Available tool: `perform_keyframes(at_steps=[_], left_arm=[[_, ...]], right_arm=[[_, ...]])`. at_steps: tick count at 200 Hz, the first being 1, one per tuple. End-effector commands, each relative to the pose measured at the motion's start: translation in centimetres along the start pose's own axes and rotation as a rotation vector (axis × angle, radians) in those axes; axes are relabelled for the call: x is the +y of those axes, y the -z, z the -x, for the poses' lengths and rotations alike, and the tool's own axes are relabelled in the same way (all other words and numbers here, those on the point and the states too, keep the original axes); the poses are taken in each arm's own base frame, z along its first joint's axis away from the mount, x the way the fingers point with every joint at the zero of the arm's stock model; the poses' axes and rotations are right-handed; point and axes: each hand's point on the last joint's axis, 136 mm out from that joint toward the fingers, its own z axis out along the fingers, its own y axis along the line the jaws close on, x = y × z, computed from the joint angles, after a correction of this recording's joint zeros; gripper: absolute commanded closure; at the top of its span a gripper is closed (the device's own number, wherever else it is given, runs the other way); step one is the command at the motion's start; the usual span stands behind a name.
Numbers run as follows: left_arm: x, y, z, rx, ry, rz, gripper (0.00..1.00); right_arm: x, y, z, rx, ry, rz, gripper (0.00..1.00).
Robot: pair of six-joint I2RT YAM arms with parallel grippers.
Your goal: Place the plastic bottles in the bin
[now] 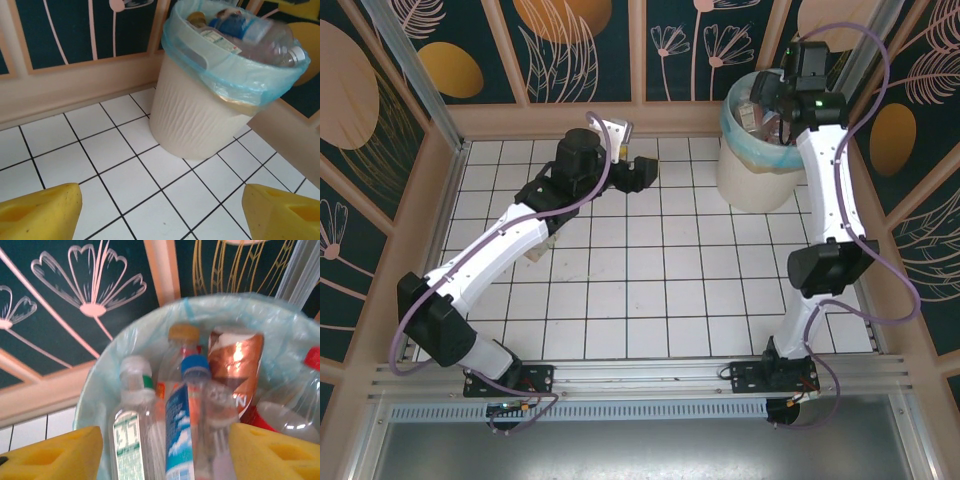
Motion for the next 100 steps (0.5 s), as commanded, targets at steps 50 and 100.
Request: perform_keyframes(at_steps=[50, 100], left_arm=[[1.8, 0.5, 0.8, -0.027, 0.002, 0.115, 0.16], [3.1, 1.2, 0.2, -0.012, 0.020, 0.183, 0.16]], right_arm=[[-4.1, -6.8, -9.2, 0.237, -0.002, -0.111, 0.67], [-3.7, -6.8, -11.0, 0.249, -0.044, -0.050, 0.69]])
